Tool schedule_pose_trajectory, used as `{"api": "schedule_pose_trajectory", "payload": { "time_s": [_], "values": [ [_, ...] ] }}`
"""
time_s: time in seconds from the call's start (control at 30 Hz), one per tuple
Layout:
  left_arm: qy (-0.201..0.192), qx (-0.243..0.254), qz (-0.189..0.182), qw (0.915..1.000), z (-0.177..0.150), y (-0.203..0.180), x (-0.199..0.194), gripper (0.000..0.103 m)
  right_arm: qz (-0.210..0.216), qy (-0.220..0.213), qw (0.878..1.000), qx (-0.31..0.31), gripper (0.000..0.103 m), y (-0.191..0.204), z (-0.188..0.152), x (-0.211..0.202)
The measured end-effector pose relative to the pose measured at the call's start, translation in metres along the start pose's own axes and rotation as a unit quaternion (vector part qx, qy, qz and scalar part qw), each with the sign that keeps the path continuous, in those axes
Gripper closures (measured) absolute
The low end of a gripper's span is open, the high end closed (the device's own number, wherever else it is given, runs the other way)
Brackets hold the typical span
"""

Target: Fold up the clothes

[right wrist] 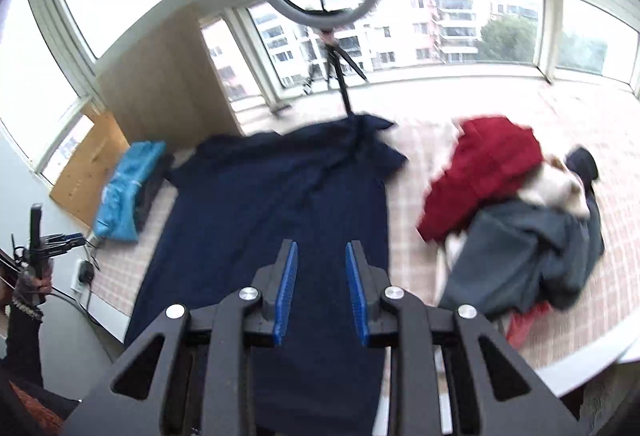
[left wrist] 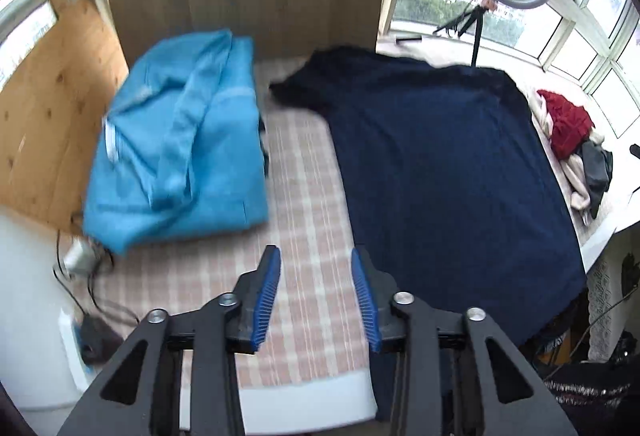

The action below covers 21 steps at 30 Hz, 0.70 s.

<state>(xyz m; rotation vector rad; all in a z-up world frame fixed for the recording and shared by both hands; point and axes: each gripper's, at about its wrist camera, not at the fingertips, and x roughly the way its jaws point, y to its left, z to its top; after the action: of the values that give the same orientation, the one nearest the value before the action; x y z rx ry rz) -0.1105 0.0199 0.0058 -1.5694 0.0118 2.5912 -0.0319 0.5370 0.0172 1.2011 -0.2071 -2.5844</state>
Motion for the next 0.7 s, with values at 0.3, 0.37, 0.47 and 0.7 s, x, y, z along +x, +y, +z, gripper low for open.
{"api": "schedule_pose_trajectory", "payload": {
  "time_s": [0.3, 0.37, 0.47, 0.7],
  "values": [
    [-0.011, 0.001, -0.015, 0.9998, 0.094, 0.014, 0.090, 0.064, 0.032, 0.014, 0.995, -0.094, 0.052, 0.119, 0.070, 0.128],
    [0.004, 0.009, -0.016, 0.9998, 0.101, 0.012, 0.119, 0.062, 0.032, 0.037, 0.993, -0.109, 0.052, 0.134, 0.072, 0.170],
    [0.024, 0.021, -0.016, 0.9993, 0.112, 0.007, 0.158, 0.054, 0.031, 0.072, 0.988, -0.130, 0.052, 0.158, 0.075, 0.234],
    [0.068, -0.037, -0.003, 0.9970, 0.144, 0.021, 0.237, 0.053, 0.038, 0.144, 0.971, -0.187, 0.052, 0.187, 0.091, 0.372]
  ]
}}
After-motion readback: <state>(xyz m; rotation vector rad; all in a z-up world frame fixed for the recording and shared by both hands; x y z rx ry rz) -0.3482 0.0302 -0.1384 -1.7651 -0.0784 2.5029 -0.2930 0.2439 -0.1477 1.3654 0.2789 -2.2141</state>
